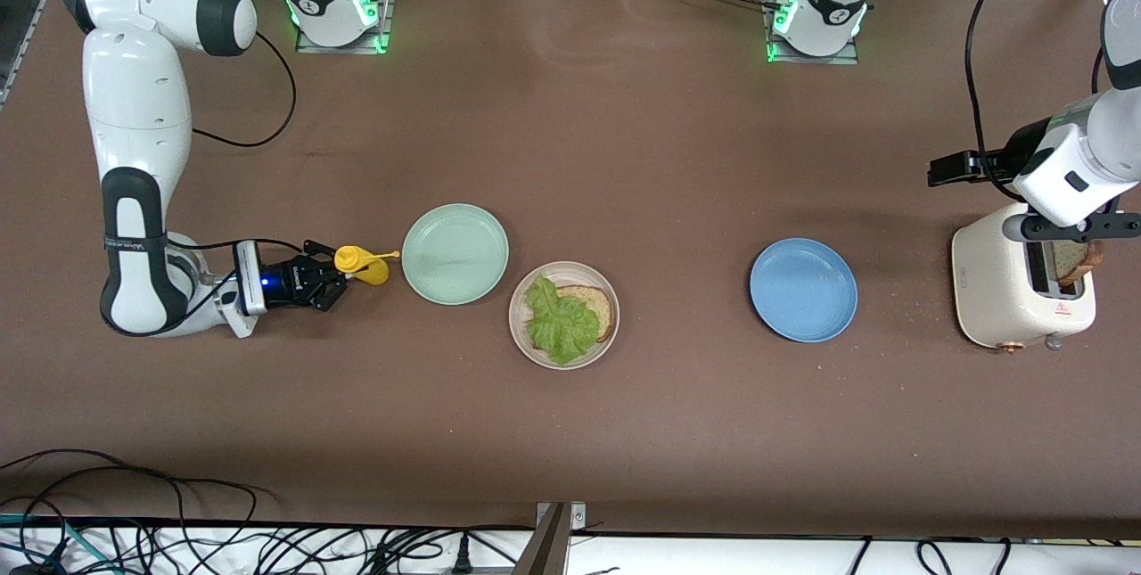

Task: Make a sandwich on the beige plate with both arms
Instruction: 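Carry the mustard bottle back beside the mint-green plate with the right gripper, then release the mustard bottle while the left gripper reaches the toaster bread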

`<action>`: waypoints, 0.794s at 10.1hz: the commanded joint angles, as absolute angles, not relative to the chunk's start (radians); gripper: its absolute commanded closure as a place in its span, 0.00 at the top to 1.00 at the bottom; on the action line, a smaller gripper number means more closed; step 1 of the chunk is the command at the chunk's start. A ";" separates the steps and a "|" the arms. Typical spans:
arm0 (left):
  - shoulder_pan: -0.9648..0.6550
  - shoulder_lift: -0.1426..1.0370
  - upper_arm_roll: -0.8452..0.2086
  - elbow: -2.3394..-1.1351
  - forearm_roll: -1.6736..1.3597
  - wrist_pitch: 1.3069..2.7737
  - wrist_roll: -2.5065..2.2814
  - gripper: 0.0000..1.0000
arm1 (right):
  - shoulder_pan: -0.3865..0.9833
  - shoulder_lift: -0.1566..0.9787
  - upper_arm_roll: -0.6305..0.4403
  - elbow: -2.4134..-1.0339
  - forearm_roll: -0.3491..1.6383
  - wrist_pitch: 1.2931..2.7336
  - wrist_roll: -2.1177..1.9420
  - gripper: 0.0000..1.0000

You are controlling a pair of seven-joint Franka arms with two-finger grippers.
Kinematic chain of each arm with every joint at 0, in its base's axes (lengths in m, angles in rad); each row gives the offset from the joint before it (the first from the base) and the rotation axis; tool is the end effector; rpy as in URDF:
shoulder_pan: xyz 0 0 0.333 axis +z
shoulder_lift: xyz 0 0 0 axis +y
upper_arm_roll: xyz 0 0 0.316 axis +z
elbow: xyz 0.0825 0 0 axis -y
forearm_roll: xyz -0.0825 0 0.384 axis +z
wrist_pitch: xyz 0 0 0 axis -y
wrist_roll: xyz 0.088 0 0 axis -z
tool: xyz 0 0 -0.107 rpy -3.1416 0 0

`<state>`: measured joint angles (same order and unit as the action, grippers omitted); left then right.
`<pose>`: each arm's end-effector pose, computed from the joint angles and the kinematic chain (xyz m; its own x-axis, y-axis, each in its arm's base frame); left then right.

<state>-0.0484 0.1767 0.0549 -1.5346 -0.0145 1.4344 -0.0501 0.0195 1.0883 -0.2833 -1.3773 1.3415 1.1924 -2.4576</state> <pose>0.5839 -0.0003 0.5306 0.9604 0.0562 -0.2730 0.0558 -0.9984 -0.0090 0.6336 -0.0014 0.0924 0.0761 0.1058 0.9915 0.9536 0.2827 -0.1033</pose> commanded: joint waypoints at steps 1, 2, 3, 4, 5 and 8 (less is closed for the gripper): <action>-0.031 0.184 0.052 -1.526 0.021 1.419 0.000 1.00 | 0.006 1.080 -0.272 -1.394 1.370 1.172 -2.482 0.00; -0.009 0.184 0.052 -1.528 0.047 1.420 0.041 1.00 | 0.006 1.080 -0.272 -1.396 1.370 1.173 -2.474 0.23; 0.012 0.198 0.052 -1.526 0.067 1.424 0.088 1.00 | 0.006 1.080 -0.272 -1.394 1.371 1.172 -2.465 0.99; 0.064 0.201 0.052 -1.525 0.071 1.431 0.138 1.00 | 0.003 1.077 -0.272 -1.393 1.371 1.173 -2.465 1.00; 0.099 0.209 0.052 -1.523 0.071 1.462 0.206 1.00 | -0.001 1.075 -0.273 -1.391 1.371 1.173 -2.465 1.00; 0.224 0.253 0.052 -1.523 0.072 1.525 0.389 1.00 | -0.015 1.074 -0.308 -1.375 1.341 1.186 -2.457 1.00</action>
<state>0.1846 0.2276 0.0638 -1.5383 0.0443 1.5090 0.3056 0.0036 1.0865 -0.2893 -1.3766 1.3530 1.1907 -2.4568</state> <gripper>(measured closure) 0.000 0.115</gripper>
